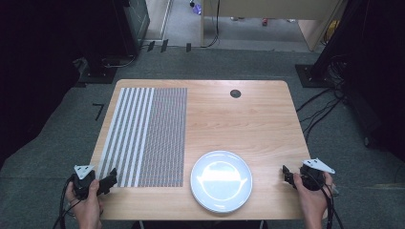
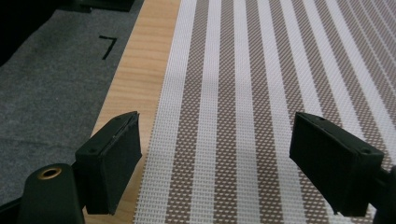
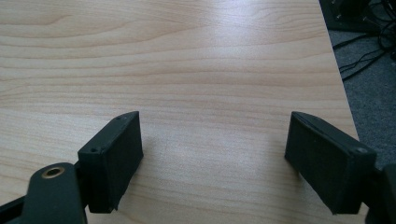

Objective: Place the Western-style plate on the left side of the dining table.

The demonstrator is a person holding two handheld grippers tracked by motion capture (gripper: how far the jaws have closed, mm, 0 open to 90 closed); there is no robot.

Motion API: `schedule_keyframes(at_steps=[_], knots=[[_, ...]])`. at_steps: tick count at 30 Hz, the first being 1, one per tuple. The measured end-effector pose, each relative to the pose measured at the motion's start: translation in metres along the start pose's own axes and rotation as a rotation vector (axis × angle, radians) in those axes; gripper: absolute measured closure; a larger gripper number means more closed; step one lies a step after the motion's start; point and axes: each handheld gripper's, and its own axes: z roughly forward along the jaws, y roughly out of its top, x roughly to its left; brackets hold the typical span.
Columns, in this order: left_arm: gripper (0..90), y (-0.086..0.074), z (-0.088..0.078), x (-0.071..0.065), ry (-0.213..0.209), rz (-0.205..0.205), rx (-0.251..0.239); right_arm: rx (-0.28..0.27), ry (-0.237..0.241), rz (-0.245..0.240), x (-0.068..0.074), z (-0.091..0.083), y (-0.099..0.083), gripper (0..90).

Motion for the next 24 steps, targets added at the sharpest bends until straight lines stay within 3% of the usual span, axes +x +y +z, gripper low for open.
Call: schedule_keyframes(at_steps=[7, 15, 24], knots=[[16.9, 0.007, -0.003, -0.018, -0.039, 0.017, -0.020, 0.000, 0.000, -0.001, 0.000, 0.000, 0.000, 18.1], [16.9, 0.023, -0.004, -0.056, -0.113, 0.074, -0.039, 0.001, -0.005, 0.006, 0.001, 0.000, 0.000, 17.8], [17.0, 0.036, -0.005, -0.086, -0.165, 0.080, -0.057, 0.002, -0.007, 0.010, 0.002, 0.001, 0.000, 17.7]])
